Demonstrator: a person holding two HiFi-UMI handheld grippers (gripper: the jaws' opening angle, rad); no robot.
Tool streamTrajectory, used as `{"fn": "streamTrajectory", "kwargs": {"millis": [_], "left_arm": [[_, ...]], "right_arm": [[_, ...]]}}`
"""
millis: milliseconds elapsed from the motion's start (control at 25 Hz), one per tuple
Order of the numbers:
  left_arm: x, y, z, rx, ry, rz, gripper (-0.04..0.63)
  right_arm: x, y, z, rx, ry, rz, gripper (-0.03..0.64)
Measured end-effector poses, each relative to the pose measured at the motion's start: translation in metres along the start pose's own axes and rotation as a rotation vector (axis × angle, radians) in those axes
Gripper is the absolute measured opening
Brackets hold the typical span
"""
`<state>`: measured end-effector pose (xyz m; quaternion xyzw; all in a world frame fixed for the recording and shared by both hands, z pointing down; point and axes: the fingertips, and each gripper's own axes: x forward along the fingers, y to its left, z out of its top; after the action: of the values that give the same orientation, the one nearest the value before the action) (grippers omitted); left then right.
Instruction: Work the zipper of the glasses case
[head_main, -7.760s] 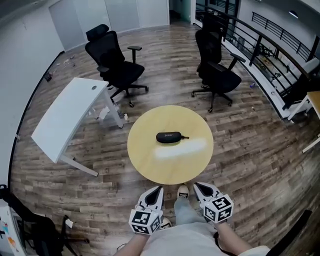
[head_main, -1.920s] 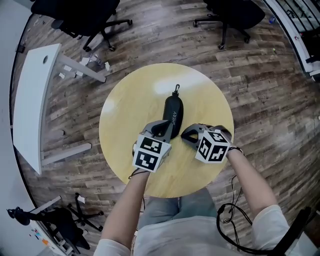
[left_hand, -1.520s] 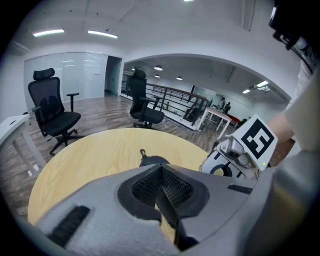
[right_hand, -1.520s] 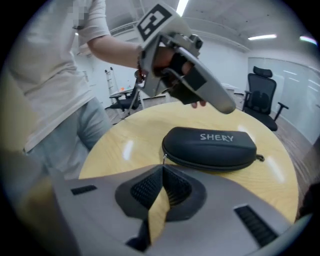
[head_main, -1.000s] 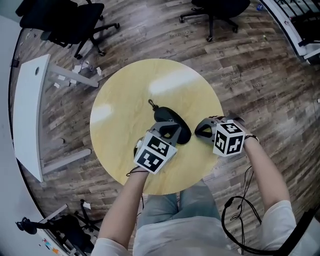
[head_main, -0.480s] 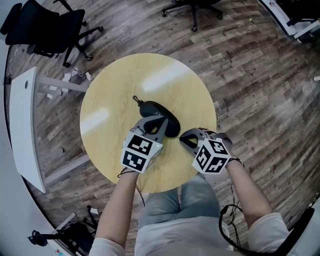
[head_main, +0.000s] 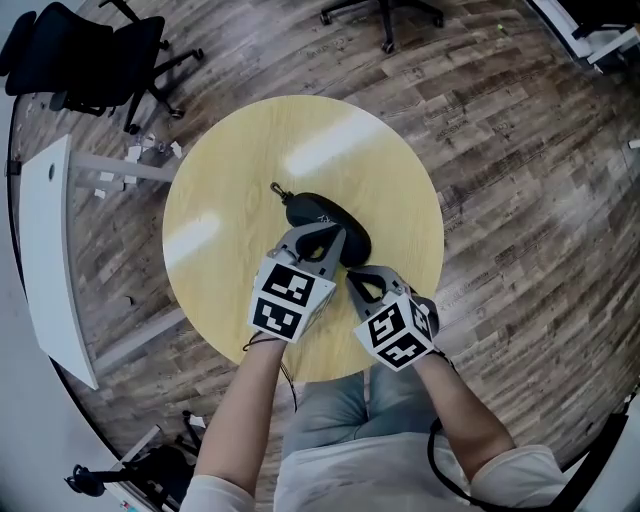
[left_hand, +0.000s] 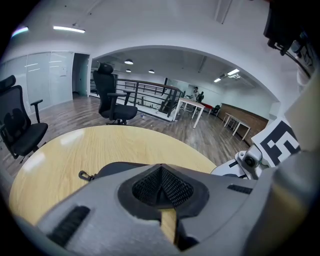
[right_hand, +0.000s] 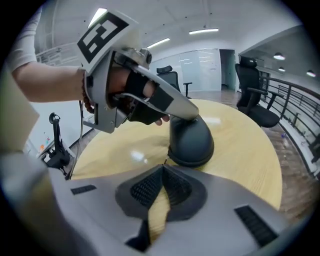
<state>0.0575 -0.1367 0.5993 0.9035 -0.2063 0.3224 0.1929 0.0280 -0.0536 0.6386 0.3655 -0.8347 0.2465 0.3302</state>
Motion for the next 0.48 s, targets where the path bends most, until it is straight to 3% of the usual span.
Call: {"fn": "streamTrajectory", "kwargs": {"millis": [200,320,480], "left_arm": [[0.001,0.001,-0.001,0.005,-0.004,-0.011,0.006],[-0.009,0.001,-0.001,-0.026,-0.024,0.009,0.006],[-0.090,-0.013,0.038,-0.114,-0.305,0.149,0.006]], "right_arm": [[-0.014,-0.015,-0.008,0.001,-0.020,-0.085,0.002],[-0.047,-0.022,-0.008,0.045,-0.097,-0.125,0.002],[-0.118,-0.016,0.020,0.080,-0.285,-0.087,0.002]]}}
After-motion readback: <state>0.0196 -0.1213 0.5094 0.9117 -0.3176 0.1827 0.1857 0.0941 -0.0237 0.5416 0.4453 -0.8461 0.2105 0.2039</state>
